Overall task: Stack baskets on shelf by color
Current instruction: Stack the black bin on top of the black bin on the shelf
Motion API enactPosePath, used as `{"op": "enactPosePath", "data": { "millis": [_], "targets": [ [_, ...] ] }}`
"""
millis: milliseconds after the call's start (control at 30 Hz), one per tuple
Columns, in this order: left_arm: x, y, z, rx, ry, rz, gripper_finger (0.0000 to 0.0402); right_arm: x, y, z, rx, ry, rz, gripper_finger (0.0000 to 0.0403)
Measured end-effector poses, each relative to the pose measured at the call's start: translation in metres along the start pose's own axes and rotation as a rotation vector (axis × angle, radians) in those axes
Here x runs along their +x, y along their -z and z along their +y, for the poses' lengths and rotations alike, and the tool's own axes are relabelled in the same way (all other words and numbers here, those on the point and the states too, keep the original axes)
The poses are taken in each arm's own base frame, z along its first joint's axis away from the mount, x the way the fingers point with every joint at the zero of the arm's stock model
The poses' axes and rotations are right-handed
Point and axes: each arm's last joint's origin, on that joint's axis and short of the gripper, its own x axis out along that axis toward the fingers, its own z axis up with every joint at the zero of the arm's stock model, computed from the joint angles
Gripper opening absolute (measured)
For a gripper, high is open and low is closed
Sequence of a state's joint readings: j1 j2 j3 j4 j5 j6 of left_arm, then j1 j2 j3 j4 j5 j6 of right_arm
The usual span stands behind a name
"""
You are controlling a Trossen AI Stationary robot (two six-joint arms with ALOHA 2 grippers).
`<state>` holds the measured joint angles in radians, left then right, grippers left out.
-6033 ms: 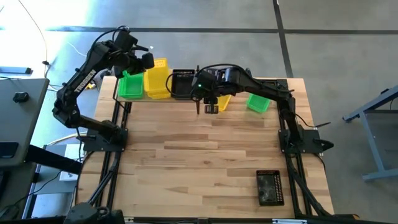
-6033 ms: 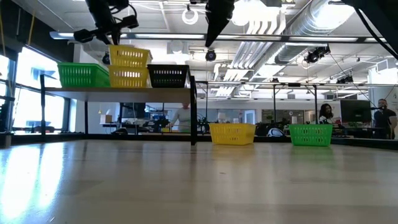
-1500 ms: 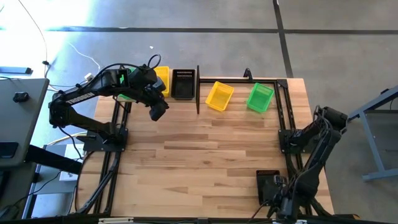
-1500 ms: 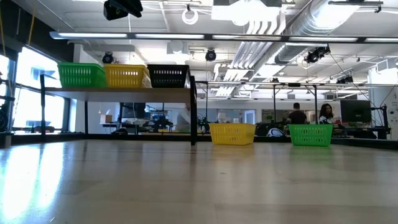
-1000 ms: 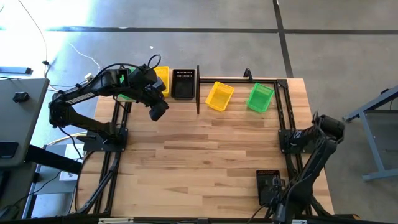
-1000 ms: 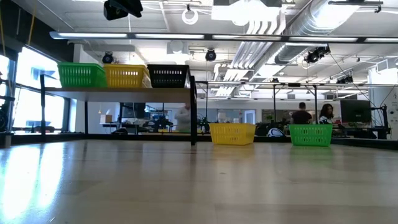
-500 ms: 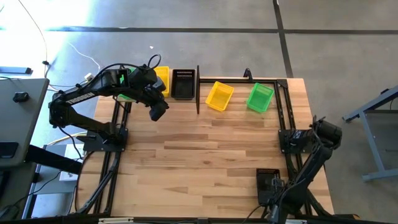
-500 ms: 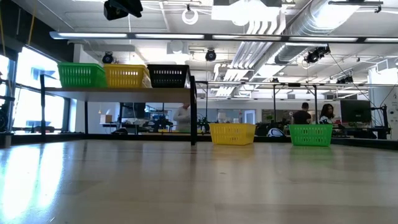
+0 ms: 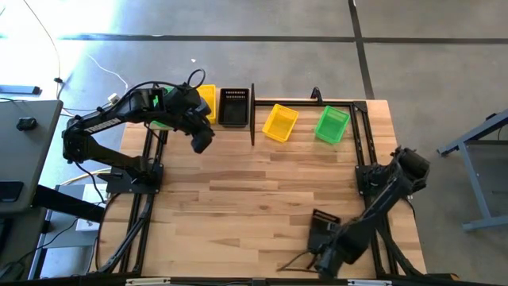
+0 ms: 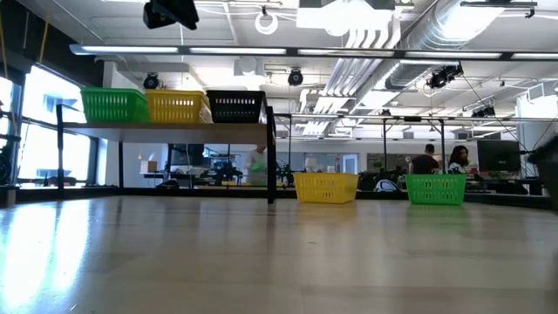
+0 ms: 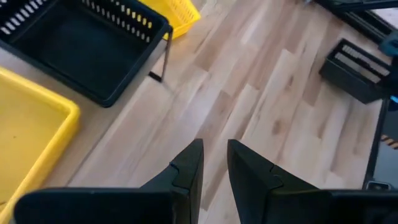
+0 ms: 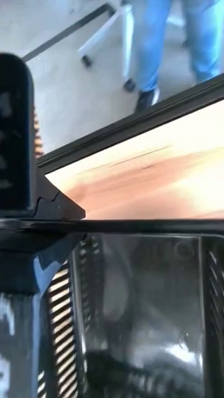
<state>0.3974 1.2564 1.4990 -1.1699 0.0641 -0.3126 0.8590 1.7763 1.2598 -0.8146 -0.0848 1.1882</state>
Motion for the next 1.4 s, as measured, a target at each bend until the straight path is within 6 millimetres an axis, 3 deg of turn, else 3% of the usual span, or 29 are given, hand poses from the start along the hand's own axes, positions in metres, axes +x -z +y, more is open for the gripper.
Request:
{"op": "enactPosePath", "data": {
  "millis": [200, 533, 933, 1400],
  "targets": [
    [0.0, 0.002, 0.005, -0.009, -0.027, 0.031, 0.0073, -0.027, -0.042, -0.001, 0.057, -0.014, -0.107, 0.0],
    [-0.002, 0.007, 0.016, 0.038, -0.125, 0.092, 0.0136, -0.086, -0.108, -0.019, 0.096, 0.019, -0.308, 0.0],
    [-0.005, 0.021, 0.021, 0.054, -0.194, 0.228, 0.014, -0.147, -0.166, -0.061, 0.072, 0.095, -0.494, 0.0],
    [-0.005, 0.022, 0.021, 0.041, -0.197, 0.237, 0.0138, -0.225, -0.209, -0.129, -0.09, 0.32, -0.673, 0.0]
  ]
}}
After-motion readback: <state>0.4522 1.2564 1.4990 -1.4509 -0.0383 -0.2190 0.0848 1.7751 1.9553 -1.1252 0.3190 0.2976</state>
